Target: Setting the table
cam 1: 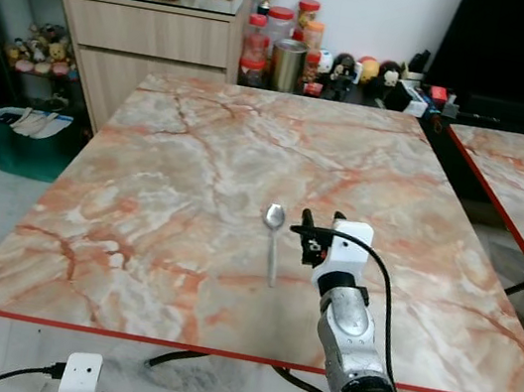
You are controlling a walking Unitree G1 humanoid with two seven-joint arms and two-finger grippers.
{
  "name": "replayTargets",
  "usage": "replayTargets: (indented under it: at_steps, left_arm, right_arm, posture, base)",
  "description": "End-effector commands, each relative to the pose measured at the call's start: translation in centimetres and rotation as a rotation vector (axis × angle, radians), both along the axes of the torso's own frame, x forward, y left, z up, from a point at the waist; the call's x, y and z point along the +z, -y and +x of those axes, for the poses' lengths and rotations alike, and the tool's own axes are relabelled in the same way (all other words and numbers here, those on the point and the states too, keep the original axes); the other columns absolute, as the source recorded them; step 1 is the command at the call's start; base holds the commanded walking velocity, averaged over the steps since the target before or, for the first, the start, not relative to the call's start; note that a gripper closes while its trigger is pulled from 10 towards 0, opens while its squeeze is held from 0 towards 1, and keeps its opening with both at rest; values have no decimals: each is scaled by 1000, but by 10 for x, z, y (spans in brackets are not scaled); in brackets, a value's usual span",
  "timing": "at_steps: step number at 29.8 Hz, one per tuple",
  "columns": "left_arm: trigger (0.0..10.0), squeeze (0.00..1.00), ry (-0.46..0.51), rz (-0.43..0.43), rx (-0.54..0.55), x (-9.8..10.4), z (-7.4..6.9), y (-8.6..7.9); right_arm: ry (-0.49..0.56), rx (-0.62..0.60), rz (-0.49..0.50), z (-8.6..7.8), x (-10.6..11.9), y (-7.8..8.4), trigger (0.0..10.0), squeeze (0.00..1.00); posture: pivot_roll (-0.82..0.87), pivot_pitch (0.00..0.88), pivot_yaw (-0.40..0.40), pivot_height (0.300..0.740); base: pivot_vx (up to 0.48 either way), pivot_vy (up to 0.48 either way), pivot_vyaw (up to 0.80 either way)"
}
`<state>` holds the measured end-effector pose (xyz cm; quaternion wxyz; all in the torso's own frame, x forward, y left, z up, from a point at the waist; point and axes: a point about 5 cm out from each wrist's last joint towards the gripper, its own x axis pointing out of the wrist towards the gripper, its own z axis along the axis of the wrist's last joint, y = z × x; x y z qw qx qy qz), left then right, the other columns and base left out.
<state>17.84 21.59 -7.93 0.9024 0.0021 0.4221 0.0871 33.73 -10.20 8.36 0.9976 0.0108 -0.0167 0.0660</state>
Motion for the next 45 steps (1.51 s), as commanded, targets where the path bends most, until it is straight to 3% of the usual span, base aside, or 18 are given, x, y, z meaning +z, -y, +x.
replayTargets:
  at_steps: [1, 10, 37, 45]
  left_arm:
    - [10000, 0, 1, 4, 16, 1, 1, -4]
    - [10000, 0, -1, 12, 8, 1, 1, -4]
    - [10000, 0, 7, 12, -9, 2, 3, -3]
    - [10000, 0, 13, 15, -14, 4, 5, -5]
  right_arm:
    - [3, -5, 18, 2, 3, -2, 10000, 0]
    - [13, -7, 11, 1, 3, -2, 10000, 0]
    - [-3, -25, 32, 3, 3, 1, 10000, 0]
    - [12, -31, 26, 4, 5, 2, 10000, 0]
  posture:
    - [13, 0, 6, 740]
    - [12, 0, 4, 740]
    - [16, 0, 10, 740]
    - [18, 0, 15, 740]
  base:
    - [0, 480, 0]
    - [0, 403, 0]
    - [0, 0, 0]
    - [268, 0, -109]
